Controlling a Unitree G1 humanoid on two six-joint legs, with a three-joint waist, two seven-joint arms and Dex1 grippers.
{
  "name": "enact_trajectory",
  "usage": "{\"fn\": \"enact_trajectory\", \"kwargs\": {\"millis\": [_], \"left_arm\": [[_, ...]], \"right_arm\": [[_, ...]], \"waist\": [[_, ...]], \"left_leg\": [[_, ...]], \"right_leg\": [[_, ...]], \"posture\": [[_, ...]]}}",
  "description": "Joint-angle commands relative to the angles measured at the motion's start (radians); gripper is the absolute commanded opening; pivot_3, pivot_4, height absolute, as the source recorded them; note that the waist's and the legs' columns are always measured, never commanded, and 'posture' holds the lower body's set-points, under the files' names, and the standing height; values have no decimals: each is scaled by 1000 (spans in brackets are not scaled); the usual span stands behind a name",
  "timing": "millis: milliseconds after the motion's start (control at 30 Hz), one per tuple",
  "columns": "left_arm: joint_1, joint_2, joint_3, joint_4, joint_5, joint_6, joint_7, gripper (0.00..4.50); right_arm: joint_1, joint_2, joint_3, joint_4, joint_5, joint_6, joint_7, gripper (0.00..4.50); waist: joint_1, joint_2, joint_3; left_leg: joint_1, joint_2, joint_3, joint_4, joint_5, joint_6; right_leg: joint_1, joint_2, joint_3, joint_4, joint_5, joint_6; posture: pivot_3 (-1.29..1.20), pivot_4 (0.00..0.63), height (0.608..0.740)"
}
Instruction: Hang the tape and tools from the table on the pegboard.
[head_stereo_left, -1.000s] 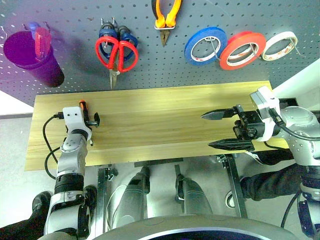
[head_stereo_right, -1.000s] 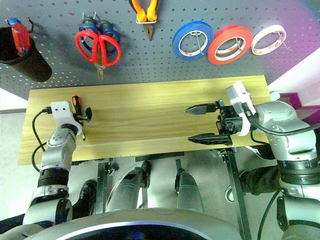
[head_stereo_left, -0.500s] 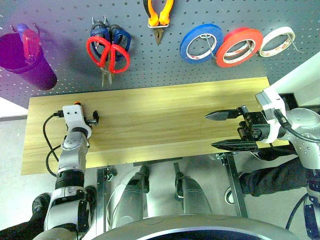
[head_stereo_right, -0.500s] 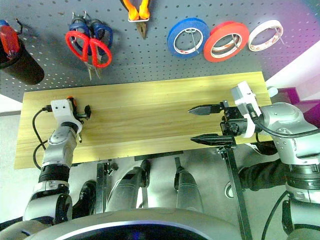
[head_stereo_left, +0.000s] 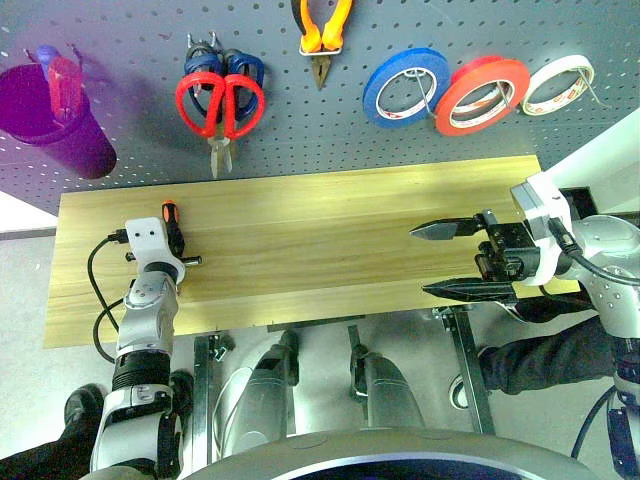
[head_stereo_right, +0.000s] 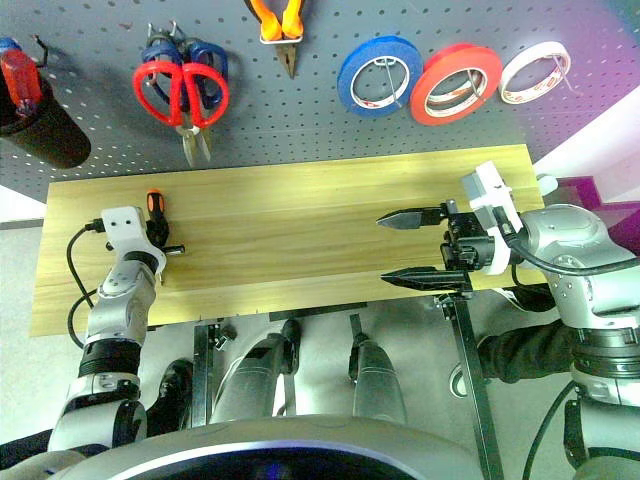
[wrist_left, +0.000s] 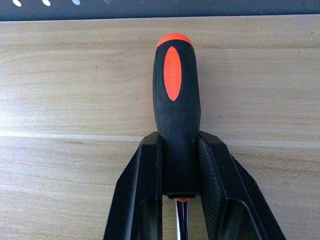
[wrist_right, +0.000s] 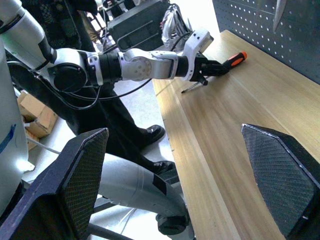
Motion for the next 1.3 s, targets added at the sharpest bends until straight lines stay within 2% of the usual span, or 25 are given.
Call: {"fn": "enact_trajectory", "kwargs": {"millis": [33, 233, 467, 733, 1033, 1300], "left_arm": [[1, 14, 17, -12, -2, 9, 10, 617], [72, -4, 8, -121, 12, 28, 45, 617], [211, -24, -2, -378, 9, 63, 50, 617], [361, -32, 13, -625, 22, 62, 49, 617], [508, -73, -1, -774, 42, 72, 59, 617], [491, -48, -35, -872, 124, 6, 41, 617]], "right_arm": [[-11, -6, -5, -2, -2, -21, 4, 4500], [-25, 1, -17, 6, 21, -16, 17, 4500], [-58, 22, -11, 40, 21, -31, 32, 4500], [-118, 62, -9, 124, 16, -73, 63, 4500], [-201, 102, 18, 257, -25, -144, 113, 4500], [-238, 127, 9, 331, -27, -178, 153, 4500]], "waist": [[0, 0, 0], [-2, 0, 0], [3, 0, 0], [6, 0, 0], [24, 0, -1], [64, 0, -4]], "left_leg": [[0, 0, 0, 0, 0, 0], [0, 0, 0, -1, 2, -3], [0, 0, 0, -1, 2, -4], [-1, -1, 0, -1, 2, -4], [-1, -1, 0, -1, 3, -6], [-4, -1, -2, 0, 4, -8]], "right_leg": [[0, 0, 0, 0, 0, 0], [0, 0, -1, -1, 0, 1], [0, -1, -2, -2, 0, 1], [0, -1, -3, -3, 0, 1], [-1, -1, -6, -2, 1, 1], [-1, 0, -9, -2, 2, 2]], "posture": [[-89, 481, 740], [-80, 470, 740], [-53, 456, 740], [-9, 412, 740], [43, 367, 740], [69, 331, 740]]}}
